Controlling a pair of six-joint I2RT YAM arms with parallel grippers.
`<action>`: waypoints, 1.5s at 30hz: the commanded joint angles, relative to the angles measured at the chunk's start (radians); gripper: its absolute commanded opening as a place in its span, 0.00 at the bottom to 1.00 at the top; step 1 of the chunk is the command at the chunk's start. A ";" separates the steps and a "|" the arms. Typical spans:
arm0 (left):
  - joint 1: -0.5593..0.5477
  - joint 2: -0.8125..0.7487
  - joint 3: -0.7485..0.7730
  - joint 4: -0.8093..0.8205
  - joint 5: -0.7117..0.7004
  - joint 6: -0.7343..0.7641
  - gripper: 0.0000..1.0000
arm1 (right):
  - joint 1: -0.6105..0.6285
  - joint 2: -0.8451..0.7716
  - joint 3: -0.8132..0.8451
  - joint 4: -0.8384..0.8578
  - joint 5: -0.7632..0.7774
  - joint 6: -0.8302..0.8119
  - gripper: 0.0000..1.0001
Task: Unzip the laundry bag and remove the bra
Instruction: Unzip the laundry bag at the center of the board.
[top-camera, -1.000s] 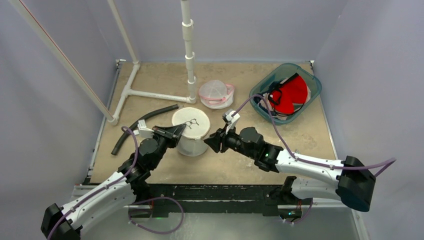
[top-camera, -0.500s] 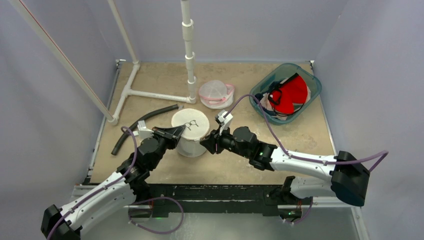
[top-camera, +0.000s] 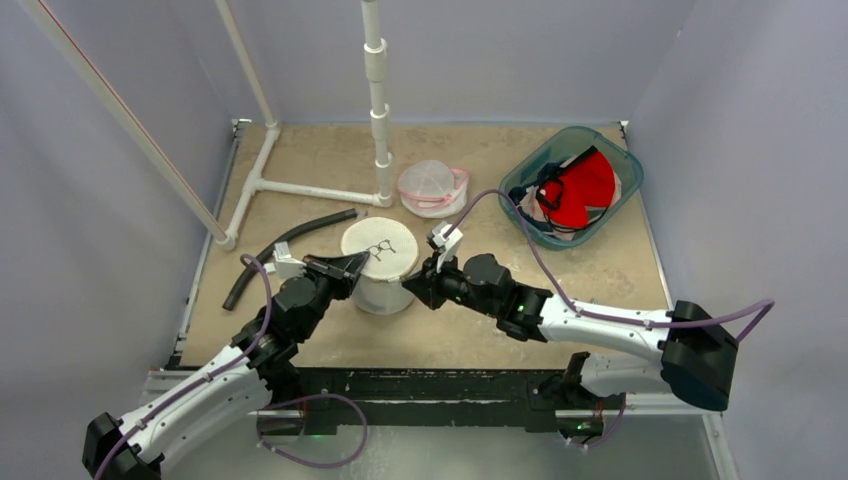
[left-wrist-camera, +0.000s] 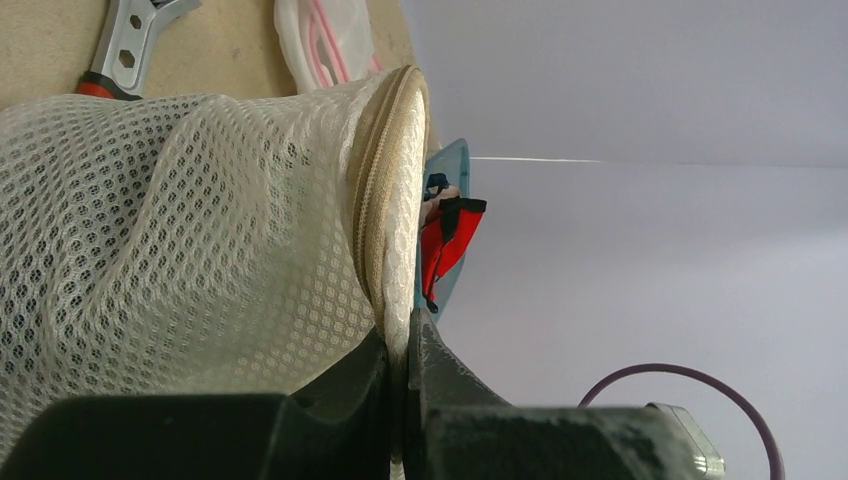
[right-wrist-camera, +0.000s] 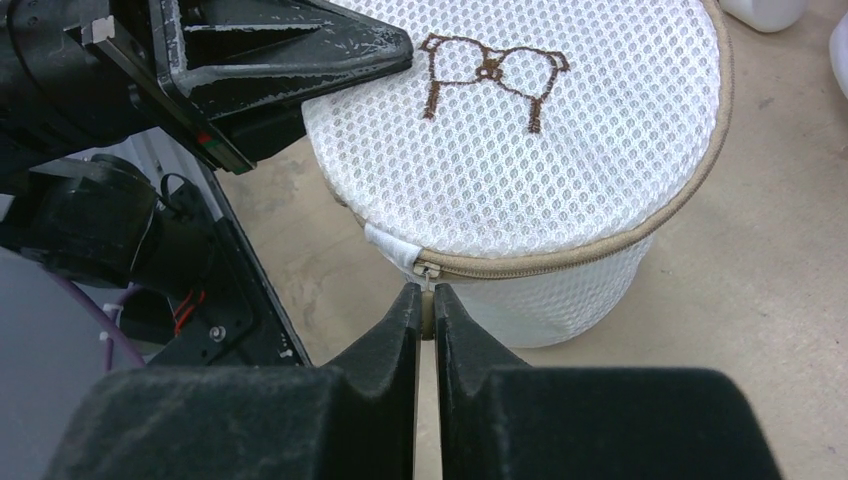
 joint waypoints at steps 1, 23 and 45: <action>-0.005 -0.005 0.041 0.025 -0.004 -0.011 0.00 | 0.008 0.003 0.047 -0.003 0.007 -0.019 0.04; 0.041 0.145 0.133 0.047 0.312 0.188 0.00 | 0.008 -0.163 -0.030 -0.254 0.307 -0.026 0.00; 0.195 0.635 0.520 0.137 0.851 0.521 0.60 | 0.007 -0.427 -0.059 -0.445 0.431 0.112 0.00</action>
